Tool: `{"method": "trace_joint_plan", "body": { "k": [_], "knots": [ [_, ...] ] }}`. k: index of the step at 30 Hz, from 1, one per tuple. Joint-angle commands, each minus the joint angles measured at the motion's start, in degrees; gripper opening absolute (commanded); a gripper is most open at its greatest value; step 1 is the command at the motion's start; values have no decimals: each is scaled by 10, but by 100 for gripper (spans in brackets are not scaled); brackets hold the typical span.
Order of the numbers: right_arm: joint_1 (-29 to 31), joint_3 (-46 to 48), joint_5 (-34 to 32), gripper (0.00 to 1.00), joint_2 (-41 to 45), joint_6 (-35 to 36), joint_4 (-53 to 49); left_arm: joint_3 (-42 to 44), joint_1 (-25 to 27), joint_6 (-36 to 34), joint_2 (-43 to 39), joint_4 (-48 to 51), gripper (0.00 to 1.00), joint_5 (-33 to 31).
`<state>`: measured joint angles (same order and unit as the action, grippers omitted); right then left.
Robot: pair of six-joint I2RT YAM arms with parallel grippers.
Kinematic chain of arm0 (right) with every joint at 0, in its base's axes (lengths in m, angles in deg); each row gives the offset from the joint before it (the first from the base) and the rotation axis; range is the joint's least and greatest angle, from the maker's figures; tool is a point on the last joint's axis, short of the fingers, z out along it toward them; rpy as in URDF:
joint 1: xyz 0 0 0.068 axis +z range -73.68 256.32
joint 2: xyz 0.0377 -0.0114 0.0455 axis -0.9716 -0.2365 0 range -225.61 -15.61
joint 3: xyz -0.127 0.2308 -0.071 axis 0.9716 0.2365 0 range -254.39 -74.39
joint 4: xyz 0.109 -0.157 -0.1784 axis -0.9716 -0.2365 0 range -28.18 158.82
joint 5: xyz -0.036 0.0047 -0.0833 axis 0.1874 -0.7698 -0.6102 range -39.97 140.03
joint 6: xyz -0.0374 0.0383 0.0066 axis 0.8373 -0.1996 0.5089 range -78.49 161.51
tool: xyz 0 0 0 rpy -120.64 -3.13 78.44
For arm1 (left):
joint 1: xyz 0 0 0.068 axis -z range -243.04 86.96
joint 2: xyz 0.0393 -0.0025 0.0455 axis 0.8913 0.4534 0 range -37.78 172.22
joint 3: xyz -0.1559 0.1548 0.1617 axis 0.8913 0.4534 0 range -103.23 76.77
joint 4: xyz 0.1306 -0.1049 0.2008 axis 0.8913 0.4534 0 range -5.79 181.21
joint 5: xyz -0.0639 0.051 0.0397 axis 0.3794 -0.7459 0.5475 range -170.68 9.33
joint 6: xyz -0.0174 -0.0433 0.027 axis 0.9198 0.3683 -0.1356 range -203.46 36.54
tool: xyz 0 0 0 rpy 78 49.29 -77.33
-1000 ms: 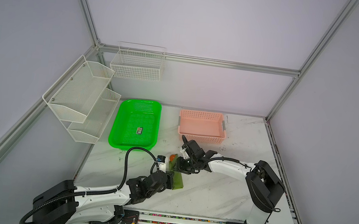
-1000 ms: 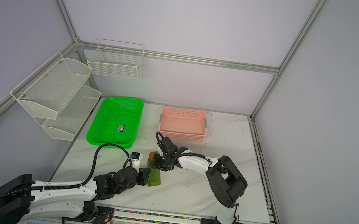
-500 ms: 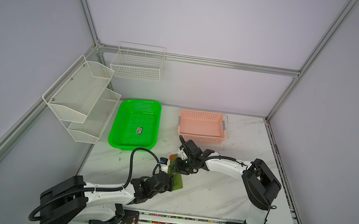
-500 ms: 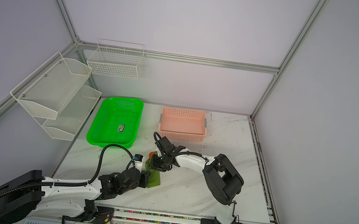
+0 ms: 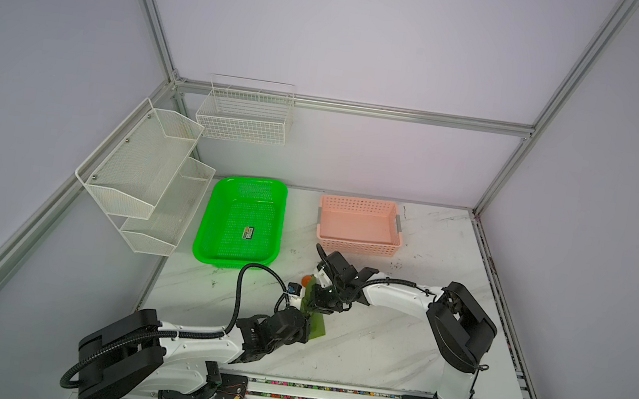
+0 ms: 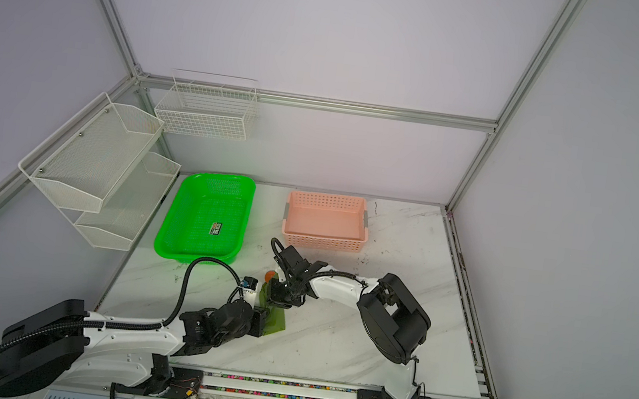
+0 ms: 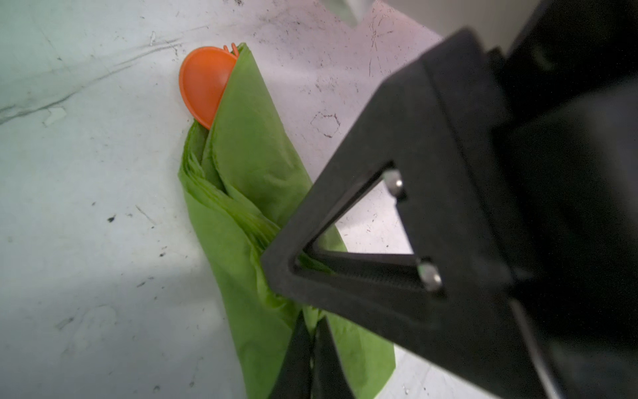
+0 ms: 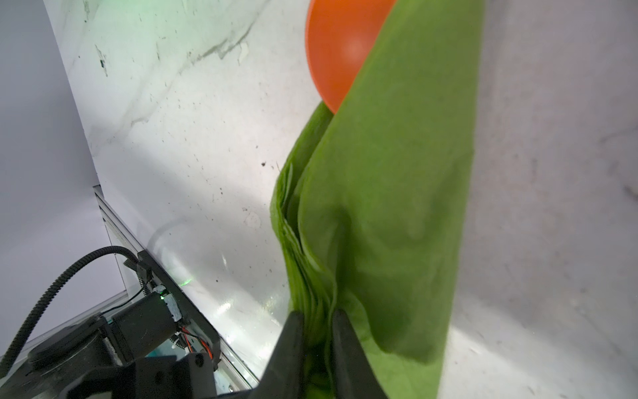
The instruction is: Place the utensils on the paper napkin and roll it up
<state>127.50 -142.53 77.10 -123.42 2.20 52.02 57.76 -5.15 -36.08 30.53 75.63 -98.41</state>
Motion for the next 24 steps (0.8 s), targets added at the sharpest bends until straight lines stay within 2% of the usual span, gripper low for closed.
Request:
{"method": "trace_joint_plan", "body": {
  "k": [1, 6, 9, 12, 18, 21, 24],
  "knots": [
    [5, -7, 5, 16, -10, 8, -22, -35, 2, -18, -3, -27, 0, -4],
    [4, -8, 8, 5, -14, 9, -22, -34, 2, -21, 1, -35, 0, 1],
    [5, -9, 13, 0, -17, 9, -21, -34, 2, -21, 0, -34, 9, 2],
    [5, -9, 16, 0, -20, 9, -18, -32, 2, -22, -12, -35, 19, 5],
    [4, -2, 22, 0, -22, 7, -10, -16, 2, -36, -92, -27, 40, 11],
    [4, 2, 27, 0, -18, 7, -4, -15, 2, -46, -151, 9, 45, 4],
    [4, 7, 28, 0, -9, 12, -3, -10, 1, -53, -216, 43, 46, -39]
  ]
}}
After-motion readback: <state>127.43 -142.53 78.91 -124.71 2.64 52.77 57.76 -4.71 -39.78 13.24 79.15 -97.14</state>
